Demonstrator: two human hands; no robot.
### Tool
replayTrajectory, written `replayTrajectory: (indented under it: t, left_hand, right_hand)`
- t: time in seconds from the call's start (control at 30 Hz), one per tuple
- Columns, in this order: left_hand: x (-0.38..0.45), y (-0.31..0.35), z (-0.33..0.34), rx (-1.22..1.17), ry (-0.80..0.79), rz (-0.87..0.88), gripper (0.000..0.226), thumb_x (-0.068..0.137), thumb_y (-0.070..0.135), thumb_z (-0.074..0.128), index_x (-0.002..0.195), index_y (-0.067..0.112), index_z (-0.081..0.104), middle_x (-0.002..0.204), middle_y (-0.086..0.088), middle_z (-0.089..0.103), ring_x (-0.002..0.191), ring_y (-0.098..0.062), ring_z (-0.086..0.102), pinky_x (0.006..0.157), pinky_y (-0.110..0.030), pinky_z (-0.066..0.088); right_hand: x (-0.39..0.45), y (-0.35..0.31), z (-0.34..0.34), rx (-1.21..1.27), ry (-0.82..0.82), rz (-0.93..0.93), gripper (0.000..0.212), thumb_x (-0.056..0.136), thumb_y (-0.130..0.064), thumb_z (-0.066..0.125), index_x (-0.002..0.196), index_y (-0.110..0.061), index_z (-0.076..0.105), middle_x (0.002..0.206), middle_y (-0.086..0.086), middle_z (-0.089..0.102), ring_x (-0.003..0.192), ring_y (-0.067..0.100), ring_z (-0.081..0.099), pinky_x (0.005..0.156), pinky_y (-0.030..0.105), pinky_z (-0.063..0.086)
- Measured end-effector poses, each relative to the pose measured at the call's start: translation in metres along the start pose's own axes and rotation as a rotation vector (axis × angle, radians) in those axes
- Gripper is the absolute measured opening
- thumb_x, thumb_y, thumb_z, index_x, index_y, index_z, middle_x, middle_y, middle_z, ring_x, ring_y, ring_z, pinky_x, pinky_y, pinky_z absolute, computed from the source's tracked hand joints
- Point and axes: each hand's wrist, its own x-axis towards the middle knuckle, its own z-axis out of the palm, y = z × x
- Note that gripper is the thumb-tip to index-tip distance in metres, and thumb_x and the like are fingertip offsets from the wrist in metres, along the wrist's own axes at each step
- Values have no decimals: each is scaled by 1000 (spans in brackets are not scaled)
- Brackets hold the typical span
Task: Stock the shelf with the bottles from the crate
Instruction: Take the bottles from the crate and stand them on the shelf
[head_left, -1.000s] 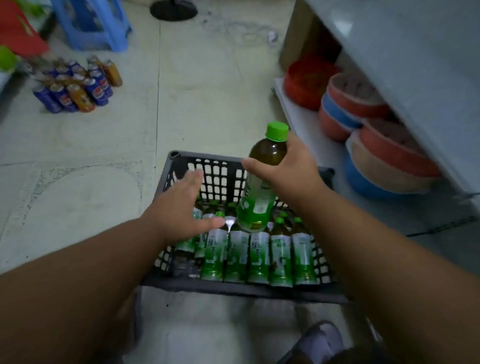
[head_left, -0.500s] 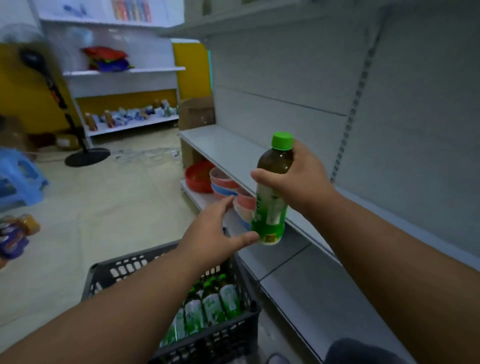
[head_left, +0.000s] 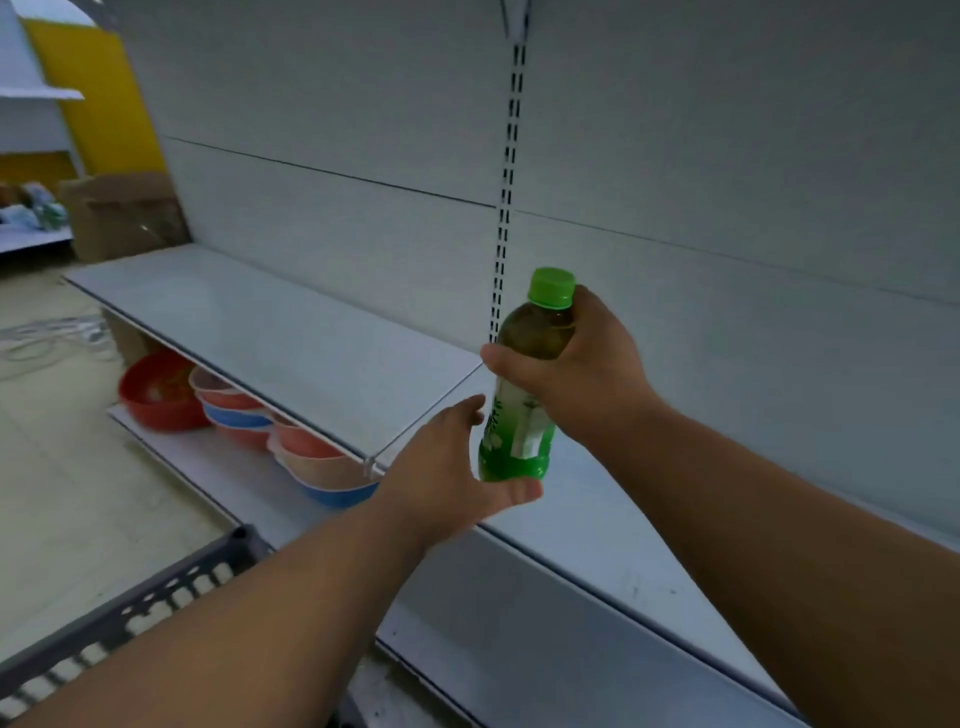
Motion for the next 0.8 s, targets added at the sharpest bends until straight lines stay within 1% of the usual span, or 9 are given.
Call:
replayTrajectory:
  t: [0.2, 0.23, 0.3, 0.33, 0.4, 0.5, 0.6, 0.7, 0.8]
  left_hand:
    - [63, -35, 32, 342, -81, 39, 120, 55, 81, 74, 150, 18, 35, 145, -2, 50, 130, -22, 50, 107, -41, 42]
    - [68, -41, 40, 371, -92, 19, 123, 56, 84, 70, 151, 16, 31, 150, -5, 45, 136, -24, 43, 112, -42, 37]
    - [73, -52, 55, 474, -144, -30, 136, 59, 94, 53, 158, 11, 12, 165, -11, 18, 152, -26, 15, 123, -43, 15]
    - [74, -56, 60, 525, -162, -47, 140, 58, 98, 42, 160, 10, 0, 168, -11, 3, 154, -23, 1, 124, -41, 5]
    - [76, -61, 67, 572, -161, -65, 144, 54, 102, 26, 158, 10, -11, 167, -10, -11, 153, -21, -11, 123, -39, -4]
    - [75, -60, 68, 589, -153, -70, 145, 50, 103, 17, 157, 10, -11, 167, -10, -11, 153, -22, -13, 123, -39, -6]
    - [75, -61, 69, 623, -162, -54, 142, 52, 102, 13, 158, 10, -8, 167, -10, -9, 153, -22, -12, 122, -38, -7]
    - [76, -63, 72, 655, -139, -49, 143, 50, 101, 10, 159, 9, -4, 168, -12, -5, 154, -23, -8, 122, -38, -5]
    - [76, -64, 74, 667, -122, -45, 144, 51, 101, 10, 158, 7, -4, 168, -13, -6, 154, -23, -8, 123, -39, -4]
  right_hand:
    - [40, 52, 32, -46, 5, 78, 55, 58, -57, 84, 97, -34, 52, 86, -16, 62, 77, -1, 59, 64, 25, 50]
    - [42, 58, 35, -44, 6, 85, 55, 59, -57, 84, 96, -35, 50, 86, -17, 62, 76, -2, 59, 61, 22, 47]
    - [43, 66, 40, -17, 19, 88, 57, 59, -59, 84, 98, -39, 47, 86, -18, 61, 75, -4, 58, 58, 17, 44]
    - [43, 68, 41, -9, 14, 84, 59, 59, -60, 84, 99, -41, 46, 88, -19, 60, 76, -4, 58, 58, 17, 44]
    - [42, 69, 41, -39, -32, 71, 64, 58, -60, 84, 103, -43, 42, 92, -19, 58, 79, -2, 57, 60, 18, 43]
    - [41, 68, 35, -193, -101, 35, 70, 58, -53, 87, 106, -38, 37, 95, -17, 53, 80, 1, 53, 59, 19, 39]
    - [47, 69, 27, -299, -163, 14, 69, 61, -44, 87, 107, -34, 36, 89, -15, 53, 75, 1, 51, 60, 26, 45]
    - [58, 71, 30, -352, -143, 5, 66, 64, -43, 86, 106, -32, 35, 85, -14, 51, 72, 3, 51, 62, 30, 46]
    - [82, 76, 35, -394, -100, 35, 68, 66, -41, 86, 110, -26, 36, 91, -6, 55, 81, 19, 58, 70, 33, 47]
